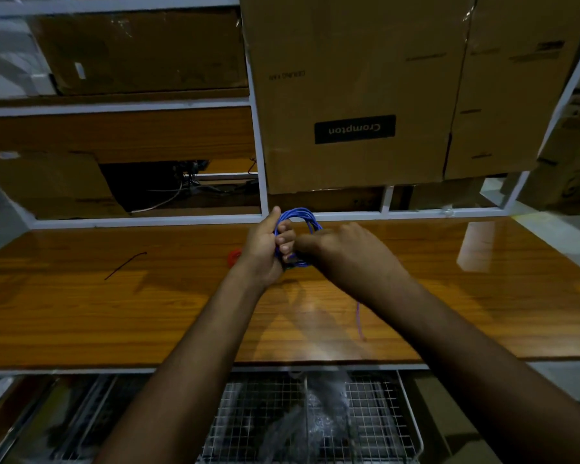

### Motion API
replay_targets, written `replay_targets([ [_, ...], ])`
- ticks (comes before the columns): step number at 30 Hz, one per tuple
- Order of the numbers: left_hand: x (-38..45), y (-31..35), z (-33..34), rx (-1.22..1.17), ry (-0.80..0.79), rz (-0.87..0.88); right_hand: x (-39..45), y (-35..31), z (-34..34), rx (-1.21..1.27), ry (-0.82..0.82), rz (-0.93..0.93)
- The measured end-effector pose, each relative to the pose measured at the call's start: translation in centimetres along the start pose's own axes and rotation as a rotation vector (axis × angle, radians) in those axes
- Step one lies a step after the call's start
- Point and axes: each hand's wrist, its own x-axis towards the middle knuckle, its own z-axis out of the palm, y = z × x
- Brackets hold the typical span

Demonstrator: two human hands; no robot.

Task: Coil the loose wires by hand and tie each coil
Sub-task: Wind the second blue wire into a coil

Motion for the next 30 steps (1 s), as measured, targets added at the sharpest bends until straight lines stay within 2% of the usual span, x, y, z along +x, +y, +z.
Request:
replay_targets([
  [5, -0.3, 0.1, 0.3, 0.039, -0.012, 0.007, 1.6, 1.1, 0.4, 0.194, 0.15, 0.218],
  [9, -0.7, -0.2, 0.5, 0.147, -0.032, 0.002, 2.7, 2.1, -0.2, 0.302, 0.147, 0.406],
  [13, -1.1, -0.2, 0.4, 0.159, -0.103, -0.075, 3.7, 3.4, -0.6, 0.268, 0.123, 0.448],
  [15, -1.1, 0.0, -0.2, 0.075, -0.145, -0.144, 3.6, 4.3, -1.7, 0.323, 0.014, 0.444],
  [16, -1.1, 0.2, -0.6, 0.03, -0.161, -0.167, 3.4, 5.0, -2.4, 0.416, -0.102, 0.424],
  [18, -1.0, 0.5, -1.6, -0.022, -0.175, -0.188, 2.4, 6.9, -3.6, 0.705, -0.357, 0.363],
  [19, -0.9, 0.6, -2.0, -0.032, -0.182, -0.192, 1.8, 7.9, -3.9, 0.839, -0.412, 0.341],
  [21, -1.0, 0.7, -2.3, -0.03, -0.201, -0.192, 0.9, 9.4, -3.9, 0.974, -0.345, 0.35],
  [25, -1.3, 0.6, -1.5, -0.006, -0.279, -0.18, 0.6, 9.9, -1.5, 1.072, 0.042, 0.613],
  [27, -1.3, 0.5, -0.9, -0.015, -0.331, -0.17, 0.5, 9.4, 0.1, 0.959, 0.169, 0.707],
  [30, -1.0, 0.8, -0.7, -0.036, -0.363, -0.158, 0.0, 8.2, 2.1, 0.704, 0.208, 0.72],
])
